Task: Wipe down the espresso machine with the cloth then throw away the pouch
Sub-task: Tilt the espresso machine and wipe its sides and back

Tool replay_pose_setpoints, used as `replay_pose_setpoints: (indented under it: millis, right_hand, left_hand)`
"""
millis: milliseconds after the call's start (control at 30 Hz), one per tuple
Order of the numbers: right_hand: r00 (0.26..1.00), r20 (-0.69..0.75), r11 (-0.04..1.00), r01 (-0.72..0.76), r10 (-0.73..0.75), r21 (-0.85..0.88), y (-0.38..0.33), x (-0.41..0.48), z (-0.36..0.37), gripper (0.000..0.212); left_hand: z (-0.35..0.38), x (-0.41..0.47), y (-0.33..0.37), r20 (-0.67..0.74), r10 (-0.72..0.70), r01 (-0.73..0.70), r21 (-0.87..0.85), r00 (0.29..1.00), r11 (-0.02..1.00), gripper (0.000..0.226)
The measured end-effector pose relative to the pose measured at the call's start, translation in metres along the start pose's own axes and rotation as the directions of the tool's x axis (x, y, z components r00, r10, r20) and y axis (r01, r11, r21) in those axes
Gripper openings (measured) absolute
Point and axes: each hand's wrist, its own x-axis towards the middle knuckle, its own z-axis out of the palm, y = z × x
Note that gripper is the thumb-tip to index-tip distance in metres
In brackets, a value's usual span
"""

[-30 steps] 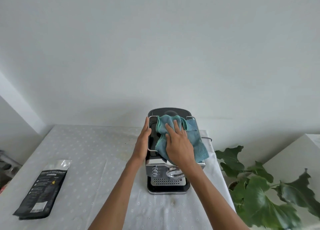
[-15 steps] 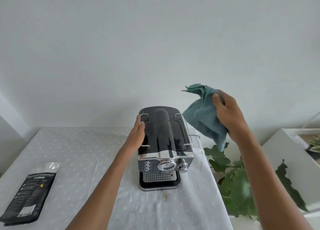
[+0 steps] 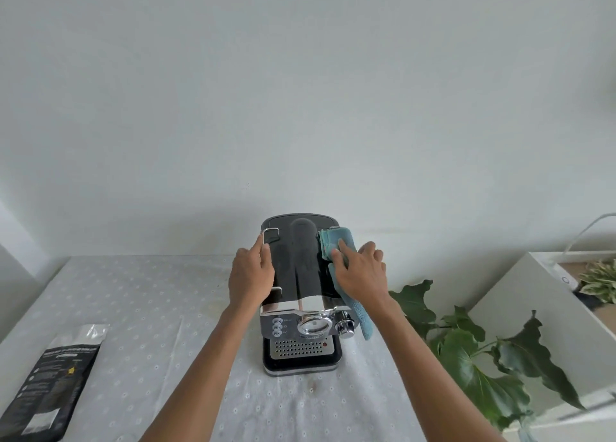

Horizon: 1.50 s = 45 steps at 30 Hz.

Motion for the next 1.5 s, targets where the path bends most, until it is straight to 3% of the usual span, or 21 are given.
replay_pose_setpoints:
  millis: [133, 233, 433, 600, 700, 867, 967, 1133, 1400, 1500]
  right_hand:
    - [0.997, 0.082, 0.999, 0.019, -0.016, -0.032, -0.003, 0.014, 0.001, 0.057]
    - [0.997, 0.014, 0.997, 0.071, -0.070, -0.019, -0.007, 0.018, 0.000, 0.054]
    - [0.996, -0.016, 0.996, 0.086, -0.086, 0.005, -0.005, 0.021, -0.004, 0.057]
    - [0.993, 0.000, 0.984, 0.115, -0.116, 0.137, -0.004, 0.007, -0.008, 0.047]
    - [0.996, -0.080, 0.981, 0.062, -0.048, 0.185, 0.002, -0.019, -0.005, 0.040]
    - [0.961, -0.201, 0.918, -0.099, 0.188, 0.384, -0.016, -0.077, -0.002, 0.049]
    - [0.908, -0.256, 0.854, -0.174, 0.332, 0.490, -0.035, -0.105, 0.003, 0.050]
    - [0.810, -0.321, 0.782, -0.247, 0.491, 0.572, -0.076, -0.147, 0.024, 0.076]
    - [0.622, -0.334, 0.632, -0.346, 0.708, 0.694, -0.123, -0.163, 0.064, 0.085]
    - [0.552, -0.365, 0.608, -0.355, 0.750, 0.710, -0.131, -0.157, 0.069, 0.086]
  left_hand:
    - [-0.001, -0.003, 0.010, 0.035, 0.062, -0.066, 0.133, 0.997, 0.989, 0.051]
    - [0.000, -0.005, 0.017, 0.018, 0.024, -0.027, 0.204, 1.000, 0.979, 0.052]
    - [0.003, -0.008, 0.022, -0.085, -0.073, 0.075, 0.020, 0.994, 0.997, 0.059]
    - [-0.003, -0.003, 0.018, -0.013, -0.060, 0.060, -0.031, 0.998, 0.998, 0.076]
    - [-0.014, -0.004, 0.022, 0.064, -0.002, 0.007, -0.078, 0.998, 0.997, 0.085]
    - [-0.038, -0.003, 0.029, 0.246, 0.116, -0.094, -0.098, 0.962, 0.991, 0.090]
    - [-0.043, 0.008, 0.025, 0.363, 0.221, -0.178, -0.149, 0.905, 0.973, 0.093]
    - [-0.045, 0.034, 0.022, 0.531, 0.402, -0.311, -0.255, 0.746, 0.915, 0.087]
    - [-0.023, 0.065, 0.032, 0.675, 0.537, -0.468, -0.308, 0.507, 0.829, 0.090]
    - [-0.011, 0.075, 0.038, 0.685, 0.573, -0.490, -0.346, 0.450, 0.800, 0.088]
